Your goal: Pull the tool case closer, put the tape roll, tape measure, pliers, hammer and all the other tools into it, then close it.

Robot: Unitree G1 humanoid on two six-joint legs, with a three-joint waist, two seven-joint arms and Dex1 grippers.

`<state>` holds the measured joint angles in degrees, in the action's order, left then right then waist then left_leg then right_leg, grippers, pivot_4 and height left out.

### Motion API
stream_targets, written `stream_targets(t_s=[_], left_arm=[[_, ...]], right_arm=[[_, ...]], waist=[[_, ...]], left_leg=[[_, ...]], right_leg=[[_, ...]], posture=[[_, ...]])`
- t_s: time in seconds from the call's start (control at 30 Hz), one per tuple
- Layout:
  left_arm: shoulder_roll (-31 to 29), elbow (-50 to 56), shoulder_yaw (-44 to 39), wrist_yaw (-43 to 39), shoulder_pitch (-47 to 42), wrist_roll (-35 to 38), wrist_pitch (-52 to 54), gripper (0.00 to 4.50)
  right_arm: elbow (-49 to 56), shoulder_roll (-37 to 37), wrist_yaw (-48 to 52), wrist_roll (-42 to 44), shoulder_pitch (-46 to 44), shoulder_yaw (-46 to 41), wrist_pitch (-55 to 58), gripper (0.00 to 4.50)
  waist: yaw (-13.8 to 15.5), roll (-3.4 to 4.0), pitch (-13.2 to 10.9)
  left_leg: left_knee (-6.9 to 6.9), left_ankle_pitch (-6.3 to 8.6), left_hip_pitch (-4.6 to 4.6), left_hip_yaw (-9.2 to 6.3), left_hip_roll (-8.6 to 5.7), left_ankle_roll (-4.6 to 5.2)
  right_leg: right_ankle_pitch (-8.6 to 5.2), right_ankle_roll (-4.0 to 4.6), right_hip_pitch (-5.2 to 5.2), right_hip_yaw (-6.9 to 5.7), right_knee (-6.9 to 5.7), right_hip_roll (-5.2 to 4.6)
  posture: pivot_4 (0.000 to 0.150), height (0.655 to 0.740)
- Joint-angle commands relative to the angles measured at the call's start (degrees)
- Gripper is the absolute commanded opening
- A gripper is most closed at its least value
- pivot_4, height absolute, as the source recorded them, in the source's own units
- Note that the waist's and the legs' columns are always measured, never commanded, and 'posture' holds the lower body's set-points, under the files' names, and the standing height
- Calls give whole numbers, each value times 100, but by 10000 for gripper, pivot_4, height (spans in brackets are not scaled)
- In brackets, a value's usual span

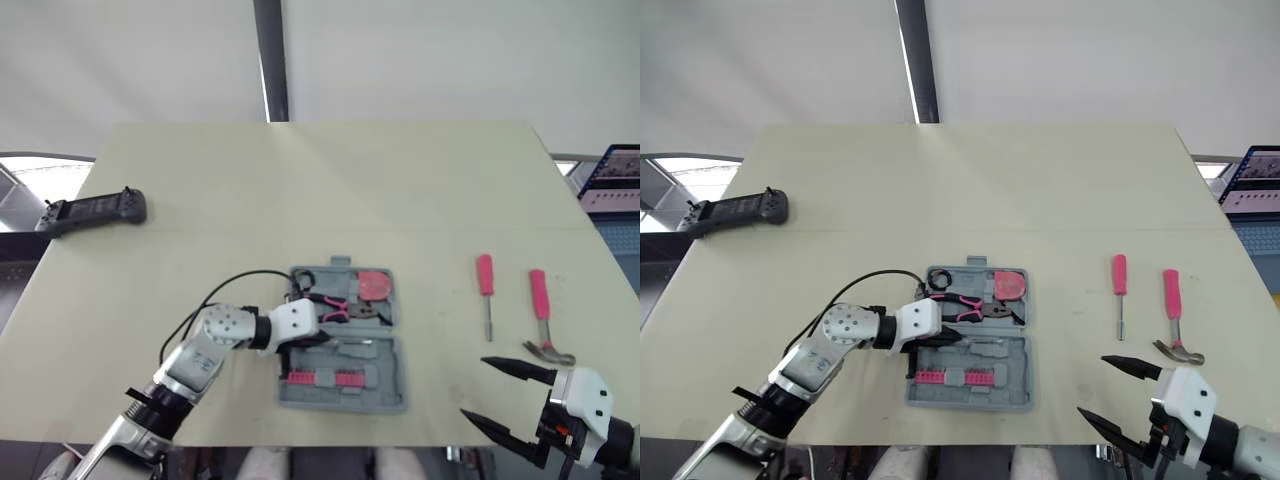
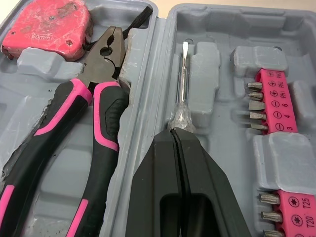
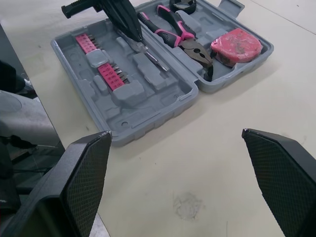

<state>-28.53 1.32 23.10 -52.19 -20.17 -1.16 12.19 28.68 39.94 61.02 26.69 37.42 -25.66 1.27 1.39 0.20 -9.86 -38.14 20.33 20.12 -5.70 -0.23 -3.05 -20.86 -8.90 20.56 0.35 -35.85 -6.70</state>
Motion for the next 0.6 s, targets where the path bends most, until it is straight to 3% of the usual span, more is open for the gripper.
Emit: stream_targets(t_s=[0.03, 0.6], left_arm=[[14, -31, 230, -47, -4, -229, 152, 292], [86, -143, 635, -121, -172, -673, 653, 292]], right_arm=[[166, -35, -7, 139, 74, -236, -54, 45000], [268, -79, -11, 312, 169, -340, -27, 45000]], waist=[[7, 1, 3], [20, 47, 70]], left_leg=[[0, 0, 0, 0, 0, 0], [1, 2, -7, -2, -4, 3]], right_leg=[[0, 0, -1, 0, 0, 0], [0, 0, -17, 1, 9, -1]], posture=[[1500, 7400], [1500, 7400]])
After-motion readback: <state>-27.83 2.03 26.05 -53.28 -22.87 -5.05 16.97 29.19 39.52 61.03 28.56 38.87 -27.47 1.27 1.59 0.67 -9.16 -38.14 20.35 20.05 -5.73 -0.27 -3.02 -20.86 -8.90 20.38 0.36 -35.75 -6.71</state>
